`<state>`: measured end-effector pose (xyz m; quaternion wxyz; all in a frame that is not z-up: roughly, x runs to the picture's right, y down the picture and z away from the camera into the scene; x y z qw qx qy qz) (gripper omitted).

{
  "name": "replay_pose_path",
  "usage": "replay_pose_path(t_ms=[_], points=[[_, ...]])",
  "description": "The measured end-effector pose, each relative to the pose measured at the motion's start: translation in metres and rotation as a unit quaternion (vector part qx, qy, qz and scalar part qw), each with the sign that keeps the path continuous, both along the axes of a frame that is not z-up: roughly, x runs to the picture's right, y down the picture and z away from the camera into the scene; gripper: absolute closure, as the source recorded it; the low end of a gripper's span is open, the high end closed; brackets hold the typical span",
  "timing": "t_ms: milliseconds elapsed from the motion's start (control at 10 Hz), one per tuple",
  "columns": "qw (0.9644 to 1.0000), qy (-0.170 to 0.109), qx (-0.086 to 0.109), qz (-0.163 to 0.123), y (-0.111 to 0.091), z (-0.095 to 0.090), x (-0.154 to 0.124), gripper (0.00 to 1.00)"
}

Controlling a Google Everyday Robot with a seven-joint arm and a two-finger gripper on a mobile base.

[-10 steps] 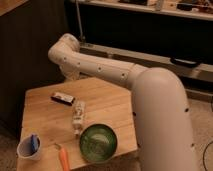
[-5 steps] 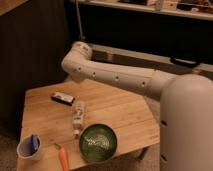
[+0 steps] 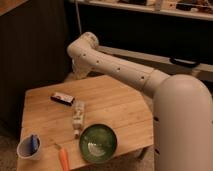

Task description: Push the eraser across the table

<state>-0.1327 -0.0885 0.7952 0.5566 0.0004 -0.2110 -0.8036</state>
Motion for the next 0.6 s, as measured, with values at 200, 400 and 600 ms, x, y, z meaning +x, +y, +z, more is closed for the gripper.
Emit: replay_pose_path(t_ms=[200,400,600], points=[[0.9919,0.018,-0.053,0.114,-0.0043,0.0133,-0.0024,0.23],[0.9704,0.039,-0.084,0.223,-0.0029,0.0141,-0.0043,0.41],[0.9290,0.063,-0.119,0.345,0.0014,0.0104,-0.0082,0.61]])
